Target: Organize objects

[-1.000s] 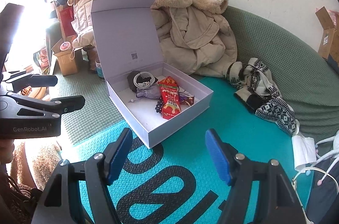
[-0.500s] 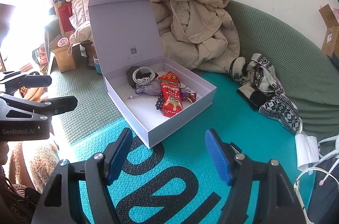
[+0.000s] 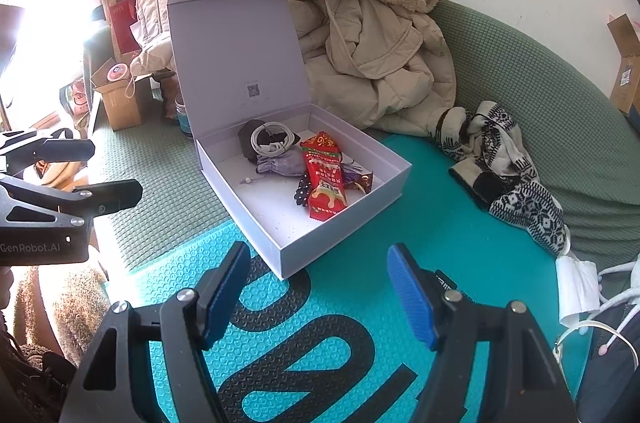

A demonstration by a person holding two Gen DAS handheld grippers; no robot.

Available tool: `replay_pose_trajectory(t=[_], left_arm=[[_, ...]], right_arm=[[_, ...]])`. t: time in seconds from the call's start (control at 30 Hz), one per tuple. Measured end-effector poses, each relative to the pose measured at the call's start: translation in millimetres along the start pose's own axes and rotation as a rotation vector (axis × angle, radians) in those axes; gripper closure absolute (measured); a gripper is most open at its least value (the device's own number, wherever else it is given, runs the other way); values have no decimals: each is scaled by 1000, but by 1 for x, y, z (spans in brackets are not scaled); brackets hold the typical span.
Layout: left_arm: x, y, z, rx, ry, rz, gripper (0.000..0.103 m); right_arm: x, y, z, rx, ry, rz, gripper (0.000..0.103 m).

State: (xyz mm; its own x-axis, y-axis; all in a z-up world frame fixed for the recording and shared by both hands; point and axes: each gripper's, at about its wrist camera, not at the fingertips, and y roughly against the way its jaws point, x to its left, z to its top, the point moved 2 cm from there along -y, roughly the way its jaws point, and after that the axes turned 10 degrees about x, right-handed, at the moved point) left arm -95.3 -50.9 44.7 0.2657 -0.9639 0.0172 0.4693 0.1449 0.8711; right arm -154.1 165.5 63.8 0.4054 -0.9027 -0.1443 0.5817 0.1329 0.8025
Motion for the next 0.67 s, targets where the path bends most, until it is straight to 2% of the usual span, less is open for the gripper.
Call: replay_pose_trajectory(t=[0.67], left_arm=[[7, -13, -7, 45, 20, -6, 20]], right_arm=[[10, -11, 5, 39, 13, -10, 31]])
